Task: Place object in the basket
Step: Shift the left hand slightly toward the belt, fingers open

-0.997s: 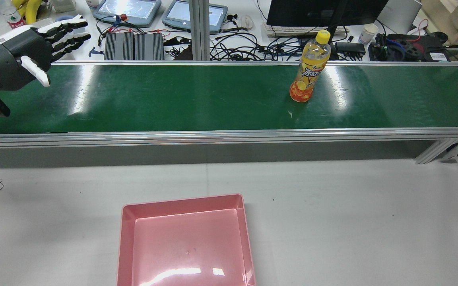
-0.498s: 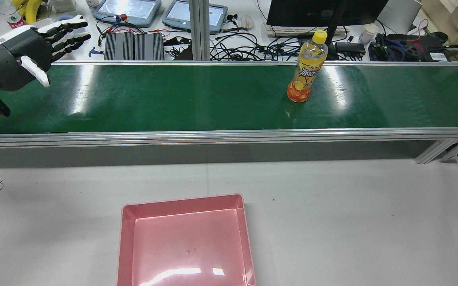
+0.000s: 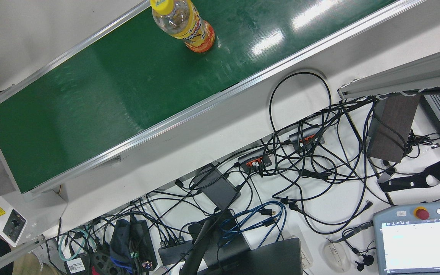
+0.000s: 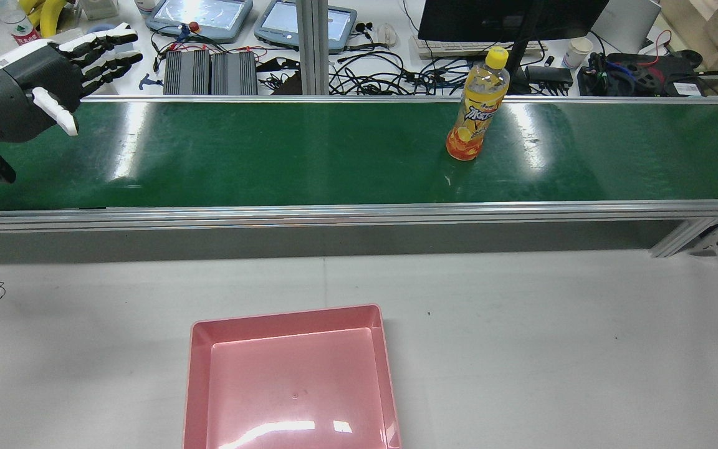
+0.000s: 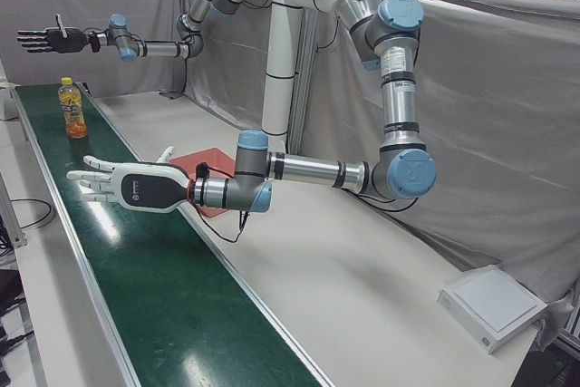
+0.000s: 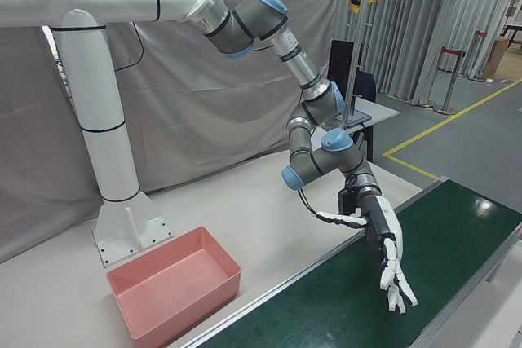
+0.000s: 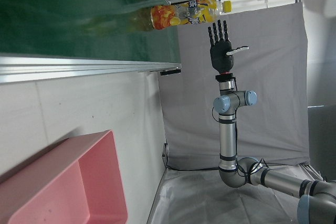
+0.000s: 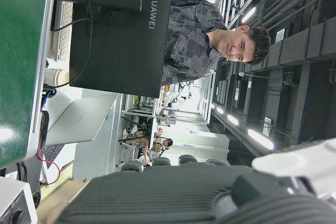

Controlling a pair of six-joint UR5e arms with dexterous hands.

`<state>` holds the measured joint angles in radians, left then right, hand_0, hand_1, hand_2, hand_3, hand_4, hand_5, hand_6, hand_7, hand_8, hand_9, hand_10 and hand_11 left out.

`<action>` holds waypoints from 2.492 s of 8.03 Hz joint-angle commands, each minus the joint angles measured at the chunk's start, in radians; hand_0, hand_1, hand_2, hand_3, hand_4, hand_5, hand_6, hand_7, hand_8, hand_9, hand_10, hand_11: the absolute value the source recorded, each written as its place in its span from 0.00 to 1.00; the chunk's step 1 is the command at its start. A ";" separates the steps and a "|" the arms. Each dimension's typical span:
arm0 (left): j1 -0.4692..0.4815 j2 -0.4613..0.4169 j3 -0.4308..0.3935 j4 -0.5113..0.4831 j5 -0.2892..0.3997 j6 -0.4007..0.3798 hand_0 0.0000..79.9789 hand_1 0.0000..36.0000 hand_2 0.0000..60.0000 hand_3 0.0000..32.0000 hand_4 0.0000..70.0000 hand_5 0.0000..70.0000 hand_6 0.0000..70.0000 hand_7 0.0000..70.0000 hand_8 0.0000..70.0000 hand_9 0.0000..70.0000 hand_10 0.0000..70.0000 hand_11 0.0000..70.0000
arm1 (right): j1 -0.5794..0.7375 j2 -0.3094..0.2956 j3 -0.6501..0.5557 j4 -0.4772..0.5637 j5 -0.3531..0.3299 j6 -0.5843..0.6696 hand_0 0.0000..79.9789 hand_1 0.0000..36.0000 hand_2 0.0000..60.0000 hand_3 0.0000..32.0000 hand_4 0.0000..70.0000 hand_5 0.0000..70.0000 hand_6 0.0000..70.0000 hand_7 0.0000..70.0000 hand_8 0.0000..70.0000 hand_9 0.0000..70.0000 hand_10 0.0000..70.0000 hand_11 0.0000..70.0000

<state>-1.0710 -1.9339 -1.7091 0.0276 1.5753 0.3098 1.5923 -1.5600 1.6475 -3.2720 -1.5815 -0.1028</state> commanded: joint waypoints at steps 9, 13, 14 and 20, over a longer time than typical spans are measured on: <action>-0.006 0.016 -0.063 0.035 0.002 -0.035 0.75 0.07 0.00 0.06 0.18 0.24 0.01 0.01 0.13 0.18 0.03 0.07 | -0.003 0.000 -0.011 0.000 0.000 -0.002 0.00 0.00 0.00 0.00 0.00 0.00 0.00 0.00 0.00 0.00 0.00 0.00; 0.005 0.016 -0.063 0.040 -0.001 -0.031 0.75 0.07 0.00 0.03 0.19 0.26 0.01 0.02 0.13 0.18 0.04 0.07 | -0.002 0.000 -0.003 0.000 0.000 0.000 0.00 0.00 0.00 0.00 0.00 0.00 0.00 0.00 0.00 0.00 0.00 0.00; 0.023 0.015 -0.060 0.044 -0.003 -0.031 0.75 0.07 0.00 0.04 0.18 0.25 0.01 0.02 0.13 0.18 0.04 0.07 | -0.002 0.000 -0.003 0.000 0.000 0.000 0.00 0.00 0.00 0.00 0.00 0.00 0.00 0.00 0.00 0.00 0.00 0.00; 0.036 0.013 -0.055 0.044 -0.006 -0.017 0.77 0.09 0.00 0.07 0.17 0.23 0.01 0.01 0.12 0.17 0.04 0.08 | 0.000 0.000 0.000 0.000 0.000 0.000 0.00 0.00 0.00 0.00 0.00 0.00 0.00 0.00 0.00 0.00 0.00 0.00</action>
<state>-1.0426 -1.9185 -1.7657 0.0721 1.5708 0.2820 1.5922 -1.5600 1.6474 -3.2720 -1.5815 -0.1028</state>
